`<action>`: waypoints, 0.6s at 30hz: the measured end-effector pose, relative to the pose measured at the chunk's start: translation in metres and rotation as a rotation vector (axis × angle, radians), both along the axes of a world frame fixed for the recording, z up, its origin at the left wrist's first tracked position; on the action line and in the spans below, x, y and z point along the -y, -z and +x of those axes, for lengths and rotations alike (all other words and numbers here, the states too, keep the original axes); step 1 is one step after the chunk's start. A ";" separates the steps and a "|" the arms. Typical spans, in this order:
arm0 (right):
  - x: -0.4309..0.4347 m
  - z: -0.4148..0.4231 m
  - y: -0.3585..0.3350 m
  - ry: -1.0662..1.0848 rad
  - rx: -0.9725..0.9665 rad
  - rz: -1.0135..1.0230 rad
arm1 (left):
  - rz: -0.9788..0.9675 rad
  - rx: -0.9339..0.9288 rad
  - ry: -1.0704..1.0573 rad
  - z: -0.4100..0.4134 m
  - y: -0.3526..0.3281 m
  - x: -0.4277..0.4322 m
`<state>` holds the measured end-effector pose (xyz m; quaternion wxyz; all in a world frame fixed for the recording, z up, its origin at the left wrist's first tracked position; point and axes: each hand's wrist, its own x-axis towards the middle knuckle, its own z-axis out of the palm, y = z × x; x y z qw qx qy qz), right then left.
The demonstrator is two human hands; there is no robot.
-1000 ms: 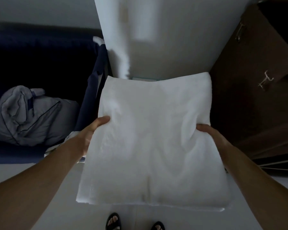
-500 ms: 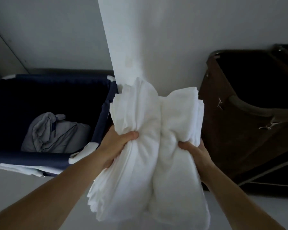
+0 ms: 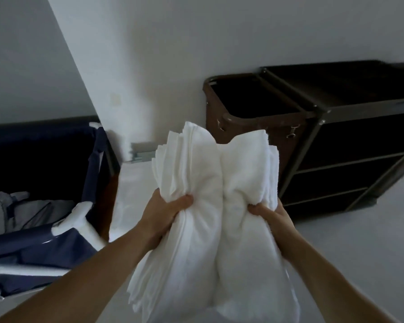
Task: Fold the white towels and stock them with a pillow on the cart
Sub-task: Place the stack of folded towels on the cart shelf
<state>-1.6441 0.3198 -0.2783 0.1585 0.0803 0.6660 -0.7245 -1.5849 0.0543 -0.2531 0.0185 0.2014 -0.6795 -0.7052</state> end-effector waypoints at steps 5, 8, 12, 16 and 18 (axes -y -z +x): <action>-0.093 0.021 0.001 0.083 0.002 0.006 | 0.032 0.007 0.101 -0.005 0.010 -0.087; -0.162 0.019 0.001 0.145 -0.010 0.006 | 0.032 -0.013 0.154 -0.022 0.013 -0.156; -0.265 -0.004 0.005 0.212 -0.034 0.012 | 0.029 -0.029 0.232 -0.065 0.018 -0.261; -0.355 -0.034 0.003 0.261 -0.052 0.048 | 0.044 -0.049 0.254 -0.103 0.024 -0.350; -0.390 -0.055 0.000 0.255 -0.063 0.050 | 0.049 -0.061 0.231 -0.121 0.026 -0.384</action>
